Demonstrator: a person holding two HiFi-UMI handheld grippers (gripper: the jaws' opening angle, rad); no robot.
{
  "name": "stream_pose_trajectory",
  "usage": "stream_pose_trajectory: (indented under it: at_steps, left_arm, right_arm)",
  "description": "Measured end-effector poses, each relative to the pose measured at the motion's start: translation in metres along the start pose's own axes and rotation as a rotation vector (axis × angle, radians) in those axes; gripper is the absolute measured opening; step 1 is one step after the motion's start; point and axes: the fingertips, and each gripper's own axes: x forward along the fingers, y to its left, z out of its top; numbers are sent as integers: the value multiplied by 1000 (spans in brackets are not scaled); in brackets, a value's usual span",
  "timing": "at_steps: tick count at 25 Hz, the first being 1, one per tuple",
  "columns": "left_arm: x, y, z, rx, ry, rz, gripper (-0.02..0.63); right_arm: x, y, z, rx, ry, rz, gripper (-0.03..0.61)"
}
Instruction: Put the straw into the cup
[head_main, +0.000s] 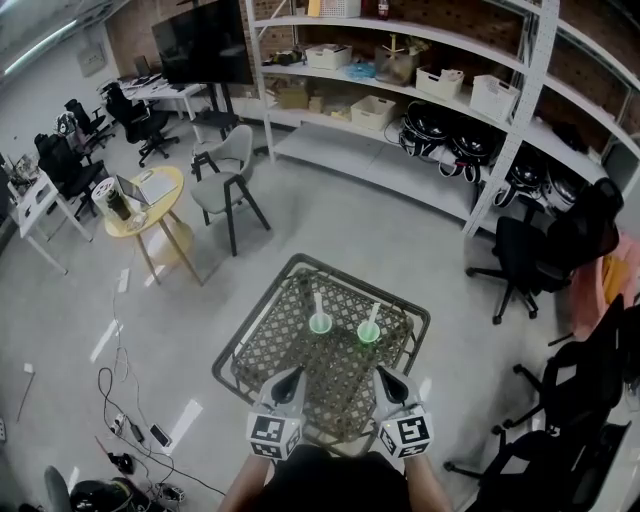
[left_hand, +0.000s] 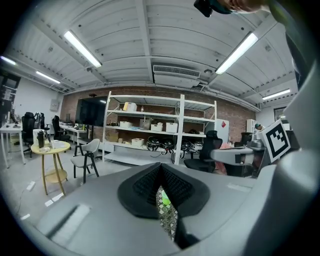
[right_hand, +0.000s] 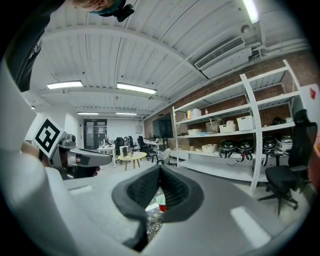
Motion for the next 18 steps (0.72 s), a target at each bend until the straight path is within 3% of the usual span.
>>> stream_pose_trajectory:
  at_steps: [18]
  left_arm:
    - [-4,8,0,-3,-2,2,6]
  right_arm:
    - [3,7,0,10,-3,6,3]
